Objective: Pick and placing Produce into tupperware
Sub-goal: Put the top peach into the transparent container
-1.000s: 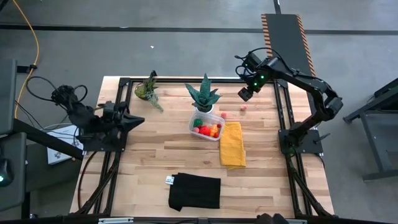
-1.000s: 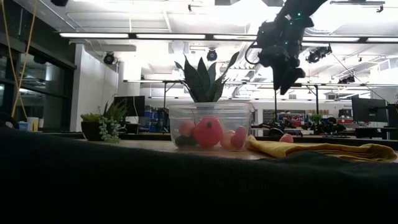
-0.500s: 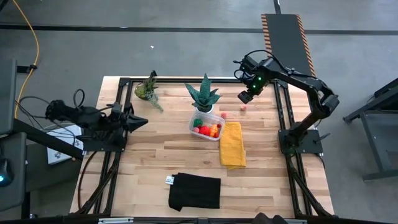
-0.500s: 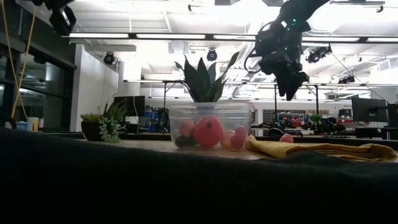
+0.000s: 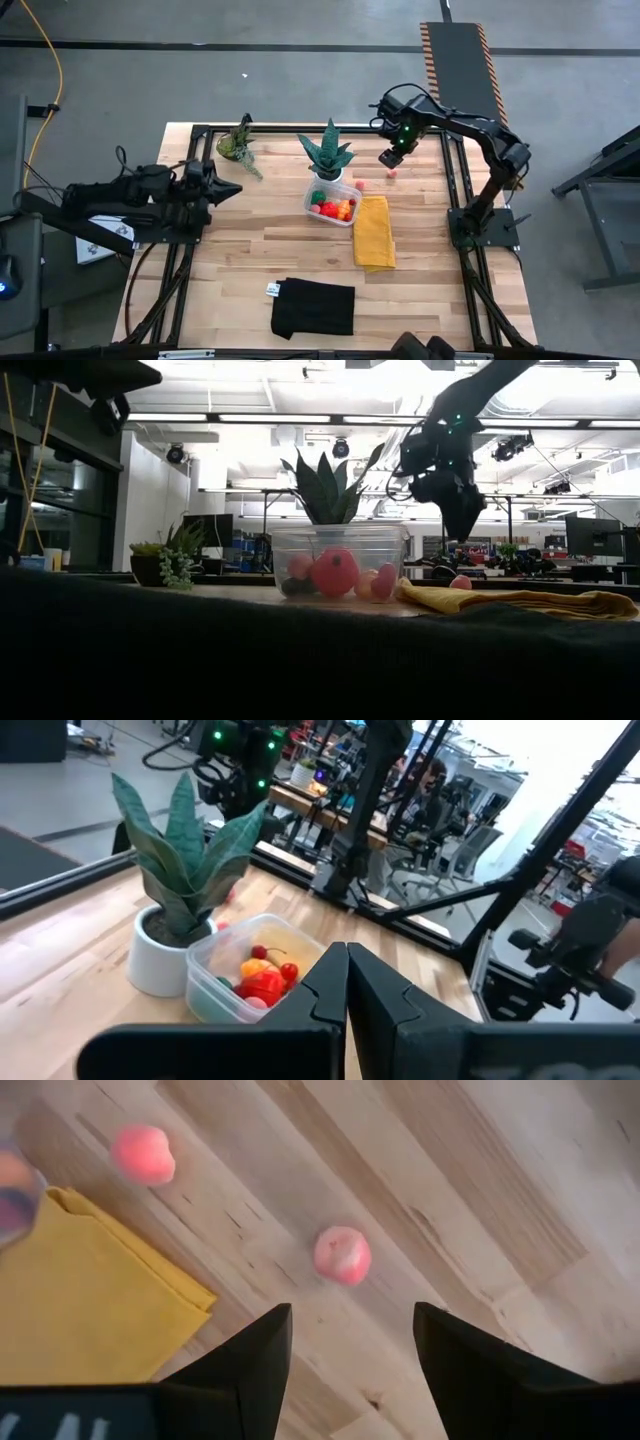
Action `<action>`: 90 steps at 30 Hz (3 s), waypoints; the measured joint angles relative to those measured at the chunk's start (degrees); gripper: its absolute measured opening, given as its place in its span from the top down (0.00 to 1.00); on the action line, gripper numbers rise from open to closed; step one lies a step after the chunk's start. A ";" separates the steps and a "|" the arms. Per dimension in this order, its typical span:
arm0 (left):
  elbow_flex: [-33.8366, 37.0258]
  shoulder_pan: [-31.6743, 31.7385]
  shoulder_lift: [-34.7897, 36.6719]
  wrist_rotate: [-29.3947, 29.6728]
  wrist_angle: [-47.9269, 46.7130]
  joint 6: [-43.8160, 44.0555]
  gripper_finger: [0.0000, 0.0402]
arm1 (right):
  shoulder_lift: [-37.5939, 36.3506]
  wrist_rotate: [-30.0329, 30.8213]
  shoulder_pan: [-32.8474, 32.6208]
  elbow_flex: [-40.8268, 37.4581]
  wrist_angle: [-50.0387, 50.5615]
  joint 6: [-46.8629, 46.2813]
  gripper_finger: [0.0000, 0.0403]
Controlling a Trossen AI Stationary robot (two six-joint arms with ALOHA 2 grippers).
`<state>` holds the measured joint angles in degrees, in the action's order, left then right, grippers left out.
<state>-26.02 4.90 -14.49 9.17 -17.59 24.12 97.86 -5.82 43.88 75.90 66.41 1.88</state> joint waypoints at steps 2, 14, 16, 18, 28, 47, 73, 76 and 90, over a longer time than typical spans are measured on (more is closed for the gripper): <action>0.00 2.08 -0.01 -1.89 0.01 -0.34 1.00 | 0.86 0.03 -0.02 0.00 -0.39 1.04 0.50; 0.00 11.55 -0.01 -8.89 -1.18 -0.08 1.00 | 7.19 0.08 -0.02 0.00 -1.31 2.52 0.37; 0.00 12.20 -0.01 -9.30 -1.81 0.12 1.00 | 8.39 -0.33 -0.04 0.00 -1.69 1.70 0.36; 0.00 12.65 -0.01 -9.99 -2.60 0.18 1.00 | 9.24 -0.86 -0.10 0.00 -2.44 1.58 0.35; -0.02 12.75 -0.01 -11.33 -3.65 1.18 1.00 | 9.92 -0.92 -0.39 -0.40 -6.07 0.01 0.35; -0.02 12.74 0.00 -11.58 -4.10 1.89 1.00 | 9.73 -0.19 -2.10 -8.09 -12.21 -3.70 0.38; -0.04 12.73 -0.01 -11.53 -5.11 1.90 1.00 | 9.73 1.36 -1.88 -8.08 -12.30 -3.42 0.63; -0.04 12.73 0.01 -11.54 -5.15 1.92 1.00 | 9.73 1.36 -1.88 -8.07 -12.28 -3.34 0.65; -0.04 12.73 -0.01 -11.52 -5.20 1.80 1.00 | 1.70 1.29 -0.12 -8.04 -9.15 -3.18 0.66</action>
<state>-26.06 17.63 -14.50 -2.35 -22.79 25.93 99.57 -4.54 43.76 67.85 57.26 -1.30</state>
